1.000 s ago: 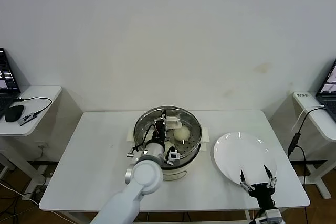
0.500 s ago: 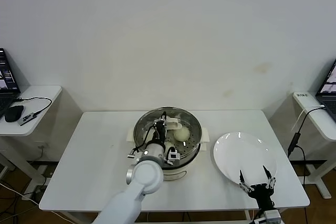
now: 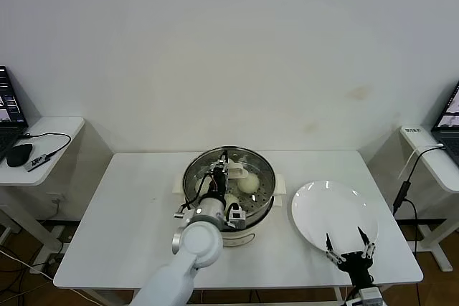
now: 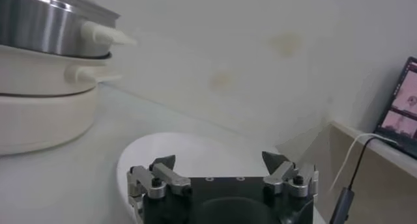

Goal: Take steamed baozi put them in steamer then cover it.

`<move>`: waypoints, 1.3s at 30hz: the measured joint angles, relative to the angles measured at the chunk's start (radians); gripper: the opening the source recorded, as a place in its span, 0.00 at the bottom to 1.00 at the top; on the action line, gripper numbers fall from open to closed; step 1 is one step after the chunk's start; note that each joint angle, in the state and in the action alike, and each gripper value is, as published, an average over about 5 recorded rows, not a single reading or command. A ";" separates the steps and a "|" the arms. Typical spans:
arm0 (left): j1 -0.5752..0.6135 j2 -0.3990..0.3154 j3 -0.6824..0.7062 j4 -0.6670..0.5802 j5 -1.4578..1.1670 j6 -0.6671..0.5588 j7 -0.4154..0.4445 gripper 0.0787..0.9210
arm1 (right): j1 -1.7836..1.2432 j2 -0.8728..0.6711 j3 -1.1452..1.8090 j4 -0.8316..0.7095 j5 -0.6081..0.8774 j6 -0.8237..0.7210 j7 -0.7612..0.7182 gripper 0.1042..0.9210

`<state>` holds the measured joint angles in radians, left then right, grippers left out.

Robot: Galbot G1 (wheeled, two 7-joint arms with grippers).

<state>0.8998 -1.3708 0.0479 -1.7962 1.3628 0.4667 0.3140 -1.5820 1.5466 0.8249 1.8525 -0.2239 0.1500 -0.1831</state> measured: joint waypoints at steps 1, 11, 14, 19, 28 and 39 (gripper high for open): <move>0.003 0.002 -0.002 -0.005 -0.002 0.000 -0.001 0.36 | -0.001 0.001 -0.001 0.001 -0.001 0.000 0.000 0.88; 0.076 0.046 -0.021 -0.121 -0.033 -0.004 -0.021 0.70 | -0.004 0.004 -0.003 0.004 -0.009 0.000 -0.001 0.88; 0.118 0.067 -0.029 -0.177 -0.051 -0.011 -0.032 0.80 | -0.005 0.004 -0.003 0.004 -0.010 0.000 -0.001 0.88; 0.206 0.103 -0.045 -0.283 -0.102 -0.026 -0.064 0.88 | -0.011 -0.002 -0.004 0.004 -0.008 0.000 0.000 0.88; 0.439 0.139 -0.144 -0.451 -0.321 -0.100 -0.217 0.88 | -0.028 -0.023 -0.017 0.016 0.013 0.000 -0.004 0.88; 0.728 0.103 -0.371 -0.431 -0.966 -0.398 -0.494 0.88 | -0.074 -0.080 -0.053 0.046 0.086 0.003 -0.012 0.88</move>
<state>1.6279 -1.2680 -0.3231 -2.2271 0.3966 0.0686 -0.1795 -1.6565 1.4664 0.7718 1.8988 -0.1378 0.1535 -0.1949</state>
